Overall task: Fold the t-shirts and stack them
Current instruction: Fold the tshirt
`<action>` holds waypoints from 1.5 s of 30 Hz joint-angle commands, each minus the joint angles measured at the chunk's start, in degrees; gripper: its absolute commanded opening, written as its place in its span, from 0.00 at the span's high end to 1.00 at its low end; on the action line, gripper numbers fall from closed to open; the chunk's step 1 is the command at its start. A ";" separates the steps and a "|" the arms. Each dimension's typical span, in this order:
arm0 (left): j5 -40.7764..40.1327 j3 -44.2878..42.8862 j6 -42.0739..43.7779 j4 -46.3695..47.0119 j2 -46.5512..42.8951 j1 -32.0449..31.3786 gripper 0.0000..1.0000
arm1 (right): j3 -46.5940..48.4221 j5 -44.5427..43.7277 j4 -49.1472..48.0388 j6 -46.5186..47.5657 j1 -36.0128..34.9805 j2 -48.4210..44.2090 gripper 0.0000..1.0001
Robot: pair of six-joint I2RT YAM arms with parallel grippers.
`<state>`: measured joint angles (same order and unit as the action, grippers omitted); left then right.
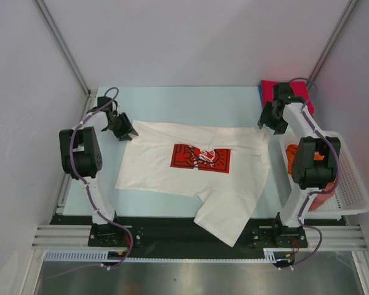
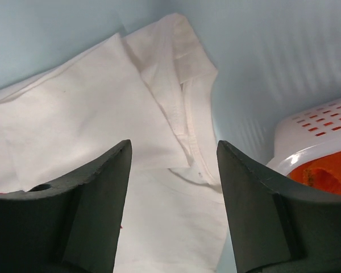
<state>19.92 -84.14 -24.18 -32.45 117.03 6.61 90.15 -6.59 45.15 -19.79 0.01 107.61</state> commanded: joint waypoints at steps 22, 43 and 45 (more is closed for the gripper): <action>-6.74 1.43 0.72 -2.89 -3.48 -1.34 0.57 | -17.81 8.78 -4.19 -4.11 -17.58 -10.58 0.42; -8.15 0.91 1.95 -5.17 -0.40 -1.60 0.59 | -25.28 13.36 -10.43 -10.44 -21.63 -7.33 1.00; -7.88 0.56 2.04 -5.08 0.30 -1.69 0.64 | -25.64 13.10 -10.69 -10.71 -21.54 -6.89 1.00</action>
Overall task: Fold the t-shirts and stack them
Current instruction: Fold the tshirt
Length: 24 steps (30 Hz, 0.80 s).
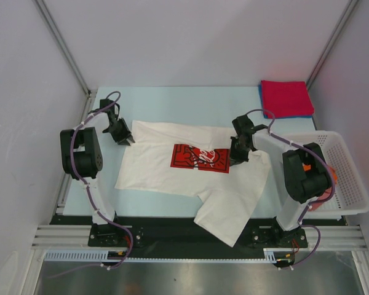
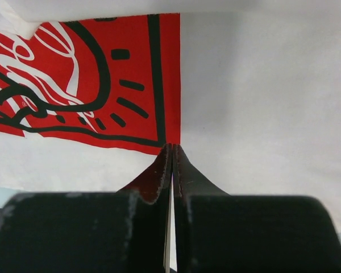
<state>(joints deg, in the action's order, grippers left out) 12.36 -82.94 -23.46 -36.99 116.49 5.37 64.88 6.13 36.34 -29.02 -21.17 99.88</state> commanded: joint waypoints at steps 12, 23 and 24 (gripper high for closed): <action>-3.48 -4.51 2.81 -1.85 -0.91 -0.36 1.00 | -3.36 -2.61 -3.55 -3.86 -0.72 4.01 1.00; -4.71 -5.31 3.42 -4.14 -3.72 -0.09 1.00 | -4.94 -3.05 -4.70 -3.94 -0.63 4.80 1.00; -4.71 -5.22 3.42 -4.23 -3.64 -0.09 1.00 | -5.11 -3.14 -4.70 -3.86 -0.63 4.80 1.00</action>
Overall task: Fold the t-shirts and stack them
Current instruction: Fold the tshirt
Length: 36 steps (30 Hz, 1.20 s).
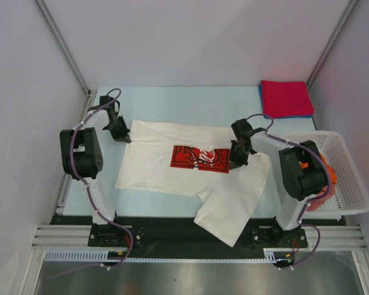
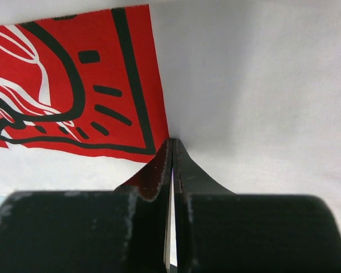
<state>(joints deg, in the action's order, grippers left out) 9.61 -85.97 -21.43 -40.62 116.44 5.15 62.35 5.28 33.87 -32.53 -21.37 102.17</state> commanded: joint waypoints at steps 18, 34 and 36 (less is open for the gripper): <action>-1.78 -3.15 1.04 -1.30 -0.08 2.24 0.92 | -3.11 -2.20 -2.67 -0.25 -0.43 2.24 1.00; -2.77 -6.39 5.16 1.59 -5.80 2.15 0.33 | 10.41 -6.77 7.27 7.22 10.97 -5.50 0.64; -2.05 -9.82 6.66 1.94 -1.85 1.80 0.33 | 14.72 -6.42 7.00 9.40 13.27 -2.69 0.52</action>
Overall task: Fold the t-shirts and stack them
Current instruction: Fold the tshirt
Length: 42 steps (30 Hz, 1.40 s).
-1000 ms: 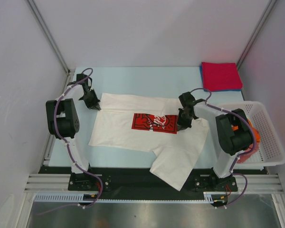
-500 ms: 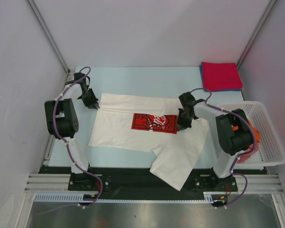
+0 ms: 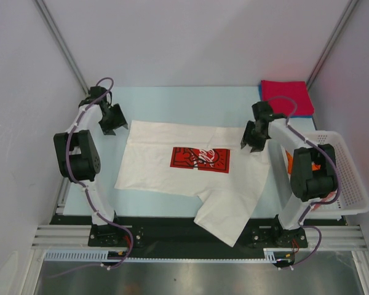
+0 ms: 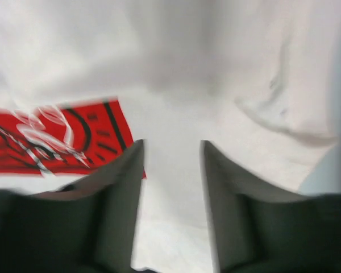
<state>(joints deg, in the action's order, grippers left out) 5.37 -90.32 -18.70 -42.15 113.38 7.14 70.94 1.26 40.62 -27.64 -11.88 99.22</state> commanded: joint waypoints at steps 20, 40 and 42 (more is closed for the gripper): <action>11.68 -21.30 12.63 5.15 18.36 -1.95 0.37 | 30.58 -3.28 3.68 10.24 13.46 19.52 0.34; 8.44 -25.51 6.66 3.30 24.43 -0.72 1.00 | 30.84 -1.96 2.53 9.18 15.22 21.45 0.33; 5.98 -26.13 6.40 4.00 24.08 0.51 1.00 | 31.28 -1.87 2.45 8.92 14.96 22.07 0.34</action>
<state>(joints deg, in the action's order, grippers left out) 15.66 -113.89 -11.60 -39.66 136.64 5.54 99.18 -1.21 43.46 -18.37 3.25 120.53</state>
